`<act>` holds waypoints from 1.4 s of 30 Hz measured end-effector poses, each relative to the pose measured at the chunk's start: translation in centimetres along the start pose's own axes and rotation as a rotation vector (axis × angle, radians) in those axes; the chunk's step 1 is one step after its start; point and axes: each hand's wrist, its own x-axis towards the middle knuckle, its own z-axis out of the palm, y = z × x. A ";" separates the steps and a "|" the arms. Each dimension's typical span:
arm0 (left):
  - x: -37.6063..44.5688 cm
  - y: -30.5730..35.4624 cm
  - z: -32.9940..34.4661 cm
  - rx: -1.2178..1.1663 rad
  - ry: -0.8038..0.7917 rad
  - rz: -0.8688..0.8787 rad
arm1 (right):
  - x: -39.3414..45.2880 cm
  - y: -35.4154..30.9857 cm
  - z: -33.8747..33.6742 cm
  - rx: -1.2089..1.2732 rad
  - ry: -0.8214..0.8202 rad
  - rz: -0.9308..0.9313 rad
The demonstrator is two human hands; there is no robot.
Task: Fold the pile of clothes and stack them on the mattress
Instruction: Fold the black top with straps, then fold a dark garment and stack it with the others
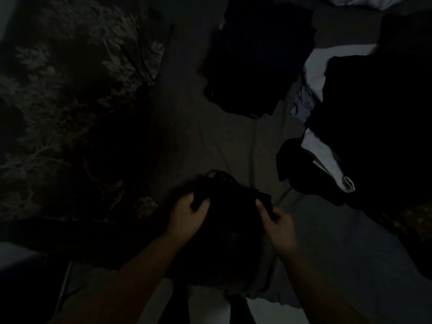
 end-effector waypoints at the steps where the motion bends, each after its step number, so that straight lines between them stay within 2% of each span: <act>1: 0.5 0.1 0.4 0.042 0.034 0.007 | 0.5 0.2 0.0 -0.029 0.003 -0.014; 3: 1.5 -0.2 1.1 0.193 0.094 -0.054 | 1.2 0.7 0.4 -0.105 0.000 0.007; 5: 1.9 -0.2 1.7 0.238 0.122 -0.274 | 1.9 0.9 0.8 -0.051 -0.004 0.095; 6: 2.0 -0.2 2.0 0.212 0.116 -0.375 | 1.9 0.9 0.9 0.040 -0.024 0.148; 9: 2.3 -0.8 3.1 0.153 -0.015 -0.452 | 0.9 0.8 1.5 0.170 -0.127 0.229; 12: 2.5 -0.6 3.1 0.103 -0.103 -0.402 | 0.2 -0.8 2.1 0.203 -0.158 0.154; 16: 5.0 3.1 0.3 0.020 0.065 -0.132 | 3.0 -5.2 2.4 0.233 -0.130 0.001; 22: 13.0 8.3 -4.5 -0.128 0.235 -0.033 | 11.1 -11.8 5.4 0.225 -0.063 -0.160; 24: 14.9 8.0 -4.6 0.070 0.318 -0.019 | 13.7 -11.4 7.0 0.229 -0.052 -0.121; 26: 15.2 7.3 -3.6 0.471 0.409 0.077 | 15.0 -10.0 8.1 0.201 -0.105 -0.030; 27: 15.0 6.9 -2.7 0.604 0.372 0.212 | 15.1 -9.2 8.4 0.186 -0.129 -0.003; 29: 14.3 6.3 -0.4 0.802 0.102 0.412 | 15.2 -7.8 8.6 0.171 -0.123 0.010; 31: 14.2 5.6 1.2 0.956 -0.153 0.339 | 14.9 -7.1 8.3 0.169 -0.134 0.012; 32: 14.3 5.6 1.4 0.997 -0.217 0.280 | 14.6 -6.7 8.0 0.181 -0.145 0.029; 36: 14.9 7.0 1.3 1.065 -0.338 0.166 | 10.8 -4.3 5.4 0.130 -0.152 0.137; 39: 14.1 8.2 1.6 1.104 -0.351 0.045 | 7.5 -1.9 2.8 0.091 -0.115 0.183; 41: 12.3 9.6 3.0 1.012 -0.377 0.009 | 5.8 -0.9 0.1 0.084 -0.051 0.200; 42: 11.0 10.6 4.2 0.917 -0.416 0.044 | 4.9 -0.5 -1.4 0.094 -0.001 0.211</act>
